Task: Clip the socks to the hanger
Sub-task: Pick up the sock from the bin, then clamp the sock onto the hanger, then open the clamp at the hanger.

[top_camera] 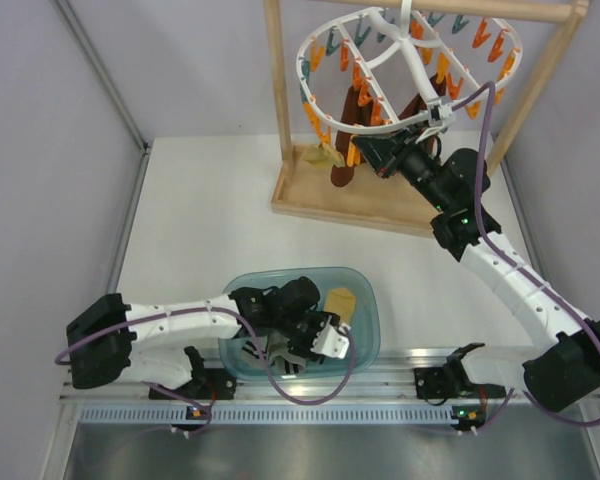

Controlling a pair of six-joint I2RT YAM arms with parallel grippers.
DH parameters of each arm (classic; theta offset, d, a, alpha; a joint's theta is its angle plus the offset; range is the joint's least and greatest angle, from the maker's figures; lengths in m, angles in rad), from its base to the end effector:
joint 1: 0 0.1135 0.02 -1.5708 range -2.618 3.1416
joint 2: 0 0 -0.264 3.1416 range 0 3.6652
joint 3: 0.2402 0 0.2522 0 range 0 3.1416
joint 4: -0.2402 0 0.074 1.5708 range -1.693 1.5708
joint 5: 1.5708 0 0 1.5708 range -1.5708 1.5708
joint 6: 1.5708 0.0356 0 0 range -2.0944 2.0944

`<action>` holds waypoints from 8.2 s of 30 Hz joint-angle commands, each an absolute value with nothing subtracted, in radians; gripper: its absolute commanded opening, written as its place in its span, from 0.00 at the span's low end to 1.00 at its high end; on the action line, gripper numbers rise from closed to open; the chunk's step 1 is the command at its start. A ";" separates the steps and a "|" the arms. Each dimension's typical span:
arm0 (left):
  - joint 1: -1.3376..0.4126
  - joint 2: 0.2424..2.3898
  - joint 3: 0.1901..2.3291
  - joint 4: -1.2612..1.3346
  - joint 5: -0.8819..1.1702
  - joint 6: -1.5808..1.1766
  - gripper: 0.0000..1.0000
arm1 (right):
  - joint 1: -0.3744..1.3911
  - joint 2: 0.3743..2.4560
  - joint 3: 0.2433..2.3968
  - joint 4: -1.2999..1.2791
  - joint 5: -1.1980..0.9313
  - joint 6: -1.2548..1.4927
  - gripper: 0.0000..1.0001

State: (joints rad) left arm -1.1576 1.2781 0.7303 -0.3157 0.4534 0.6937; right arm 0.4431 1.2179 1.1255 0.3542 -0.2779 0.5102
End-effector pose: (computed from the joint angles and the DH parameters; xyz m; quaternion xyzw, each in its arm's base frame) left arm 0.0873 -0.2380 0.2093 0.7772 0.4875 -0.2828 0.2800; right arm 0.2513 0.1301 0.4264 -0.0896 0.6062 0.4354 0.6594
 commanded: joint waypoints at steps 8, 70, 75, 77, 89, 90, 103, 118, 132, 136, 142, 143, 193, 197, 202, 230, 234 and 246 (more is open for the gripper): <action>-1.207 1.374 0.655 0.024 0.278 0.761 0.60 | 0.436 1.200 1.115 0.347 -0.310 0.488 0.00; -0.850 1.338 1.204 0.400 -0.048 0.261 0.00 | 0.425 1.220 1.146 0.400 -0.337 0.557 0.00; -0.836 1.330 1.187 0.429 -0.022 0.253 0.00 | 0.426 1.216 1.137 0.405 -0.337 0.557 0.00; -0.836 1.330 1.186 0.434 -0.006 0.249 0.00 | 0.425 1.221 1.137 0.410 -0.336 0.558 0.00; -0.836 1.338 1.146 0.431 0.069 0.229 0.00 | 0.425 1.232 1.146 0.437 -0.345 0.591 0.00; -0.835 1.341 1.149 0.434 0.069 0.233 0.00 | 0.425 1.232 1.144 0.437 -0.347 0.597 0.00; -0.836 1.368 1.100 0.531 0.077 0.320 0.00 | 0.423 1.238 1.154 0.439 -0.344 0.644 0.00; -0.836 1.348 1.054 0.604 0.080 0.354 0.00 | 0.416 1.247 1.147 0.443 -0.345 0.646 0.00; -0.834 1.365 1.063 0.637 0.069 0.362 0.00 | 0.416 1.244 1.143 0.439 -0.360 0.664 0.00; -0.834 1.371 1.074 0.634 0.057 0.364 0.00 | 0.416 1.244 1.146 0.439 -0.367 0.667 0.00; -0.835 1.387 1.097 0.635 0.068 0.364 0.00 | 0.417 1.243 1.147 0.443 -0.371 0.676 0.00; -0.834 1.390 1.104 0.638 0.066 0.365 0.00 | 0.416 1.241 1.143 0.442 -0.374 0.676 0.00; -0.834 1.390 1.155 0.653 0.061 0.446 0.00 | 0.402 1.250 1.158 0.426 -0.403 0.675 0.07; -0.834 1.391 1.160 0.655 0.066 0.443 0.00 | 0.402 1.250 1.163 0.419 -0.403 0.670 0.19; -0.835 1.388 1.158 0.653 0.071 0.443 0.00 | 0.400 1.256 1.169 0.416 -0.402 0.670 0.34; -0.835 1.158 1.069 0.175 -0.028 0.191 0.66 | 0.403 1.135 1.099 0.204 -0.489 0.627 0.92; -0.835 1.077 1.051 0.048 -0.031 0.092 0.72 | 0.410 1.075 1.037 0.160 -0.497 0.620 0.95; -0.784 1.020 1.103 -0.317 0.256 0.087 0.81 | 0.423 0.979 0.966 0.035 -0.644 0.442 0.95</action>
State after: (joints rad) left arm -0.7925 1.0302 1.0603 -0.1860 0.1558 0.0635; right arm 0.4164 1.0180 0.9813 0.1226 -0.5613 0.5129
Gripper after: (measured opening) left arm 0.798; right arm 0.948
